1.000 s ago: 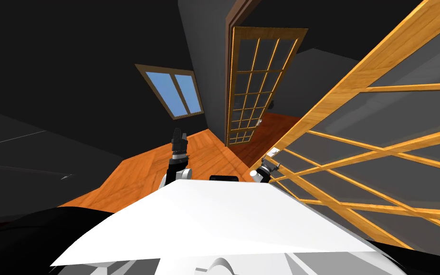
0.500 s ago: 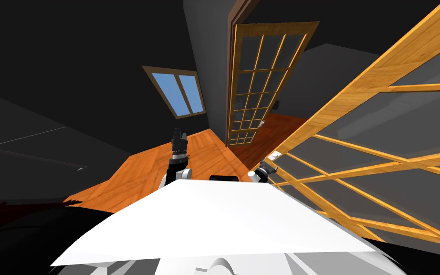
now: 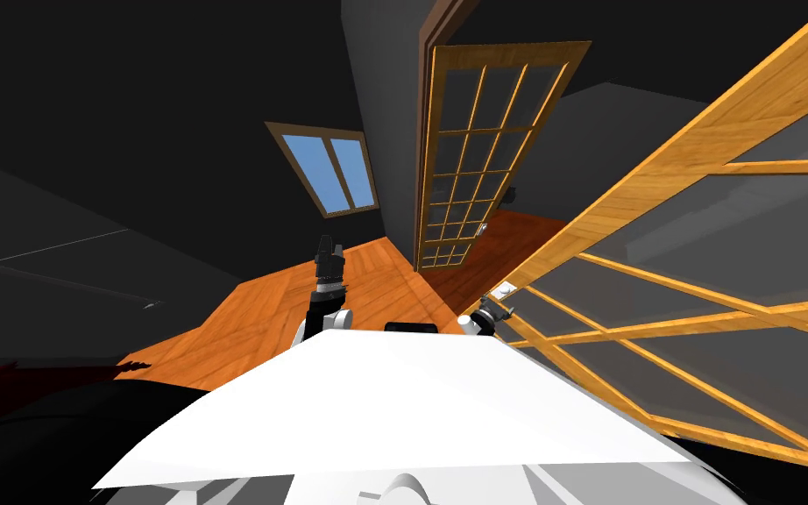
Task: Push the door open
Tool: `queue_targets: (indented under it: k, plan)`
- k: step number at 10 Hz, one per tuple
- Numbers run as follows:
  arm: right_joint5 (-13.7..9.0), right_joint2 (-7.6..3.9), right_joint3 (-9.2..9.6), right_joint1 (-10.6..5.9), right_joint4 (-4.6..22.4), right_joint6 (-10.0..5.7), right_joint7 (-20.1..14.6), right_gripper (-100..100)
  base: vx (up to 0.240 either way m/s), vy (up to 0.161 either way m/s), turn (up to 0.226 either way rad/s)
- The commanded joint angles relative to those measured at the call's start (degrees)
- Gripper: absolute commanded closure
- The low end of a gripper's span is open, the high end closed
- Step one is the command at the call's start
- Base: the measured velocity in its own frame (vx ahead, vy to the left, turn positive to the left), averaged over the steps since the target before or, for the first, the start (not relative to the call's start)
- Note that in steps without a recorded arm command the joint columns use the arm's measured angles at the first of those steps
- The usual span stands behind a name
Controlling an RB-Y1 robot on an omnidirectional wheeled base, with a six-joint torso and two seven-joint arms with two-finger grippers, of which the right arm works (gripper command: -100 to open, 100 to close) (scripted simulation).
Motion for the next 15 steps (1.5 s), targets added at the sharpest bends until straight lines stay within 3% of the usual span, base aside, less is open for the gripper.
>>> queue_targets:
  k: [1, 2, 4, 6, 7, 8, 9, 14, 15]
  plan:
    - [-0.05, -1.04, -0.05, 0.33, -0.26, 0.10, -0.18, -100, 0.107, -0.131, 0.021]
    - [-0.10, -1.58, -0.10, 0.43, -0.09, 0.06, -0.43, -100, 0.113, -0.142, 0.014]
    - [-0.18, -1.62, -0.17, 0.58, 0.18, -0.01, -0.80, -100, 0.107, -0.152, 0.016]
    - [-0.27, -0.43, -0.26, 0.76, 0.49, -0.08, -1.23, -100, 0.139, -0.191, 0.023]
    - [-0.31, 0.69, -0.30, 0.84, 0.63, -0.12, -1.43, -100, 0.114, -0.157, 0.011]
    - [-0.19, 0.16, -0.20, 0.69, 0.89, -0.41, -1.32, -100, 0.044, -0.061, 0.004]
    - [-0.19, 0.16, -0.20, 0.69, 0.89, -0.41, -1.32, 100, -0.010, 0.014, 0.002]
    - [-0.19, 0.16, -0.20, 0.69, 0.89, -0.41, -1.32, 100, -0.006, 0.008, 0.000]
    - [-0.87, -0.81, -1.04, 0.82, 0.98, -0.37, -1.19, 100, 0.086, -0.067, -0.029]
